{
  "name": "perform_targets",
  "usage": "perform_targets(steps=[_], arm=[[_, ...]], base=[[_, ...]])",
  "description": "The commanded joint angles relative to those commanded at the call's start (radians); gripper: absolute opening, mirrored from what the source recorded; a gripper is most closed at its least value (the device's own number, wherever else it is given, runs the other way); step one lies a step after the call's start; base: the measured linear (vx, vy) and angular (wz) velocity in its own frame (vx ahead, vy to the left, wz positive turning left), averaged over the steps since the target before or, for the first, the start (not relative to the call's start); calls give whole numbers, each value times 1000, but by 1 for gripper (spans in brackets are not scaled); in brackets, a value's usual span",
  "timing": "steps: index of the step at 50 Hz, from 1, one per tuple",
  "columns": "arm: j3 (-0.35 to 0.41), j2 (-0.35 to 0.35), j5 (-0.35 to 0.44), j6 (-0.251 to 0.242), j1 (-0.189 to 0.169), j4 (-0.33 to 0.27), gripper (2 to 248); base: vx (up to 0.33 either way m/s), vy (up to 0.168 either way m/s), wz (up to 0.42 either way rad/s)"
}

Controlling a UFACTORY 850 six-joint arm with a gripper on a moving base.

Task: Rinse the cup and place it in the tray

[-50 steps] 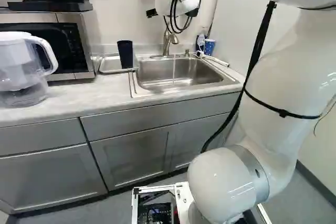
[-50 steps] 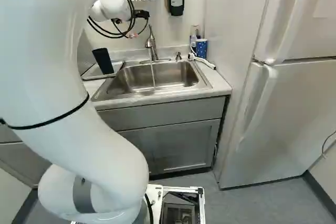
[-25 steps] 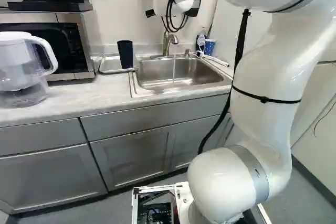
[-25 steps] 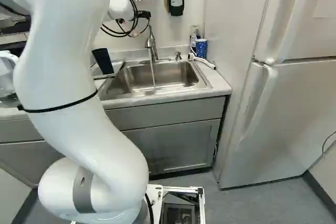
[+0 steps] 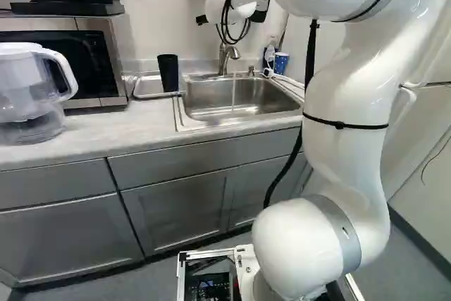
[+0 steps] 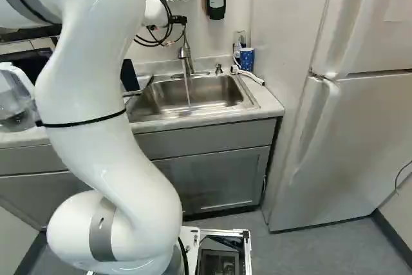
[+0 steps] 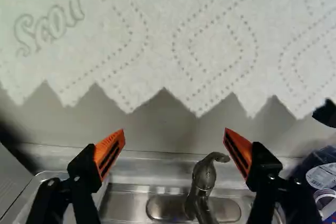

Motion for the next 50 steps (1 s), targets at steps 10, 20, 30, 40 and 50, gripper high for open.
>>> perform_targets(steps=[10,20,30,40,50], arm=[[-14,-12,0,0,-1,0,247],[-14,-12,0,0,-1,0,247],[-11,-13,0,0,-1,0,247],[-8,-14,0,0,-1,0,247],[-8,-14,0,0,-1,0,247]], base=[[0,0,0],[0,0,0],[0,0,0],[0,0,0],[0,0,0]])
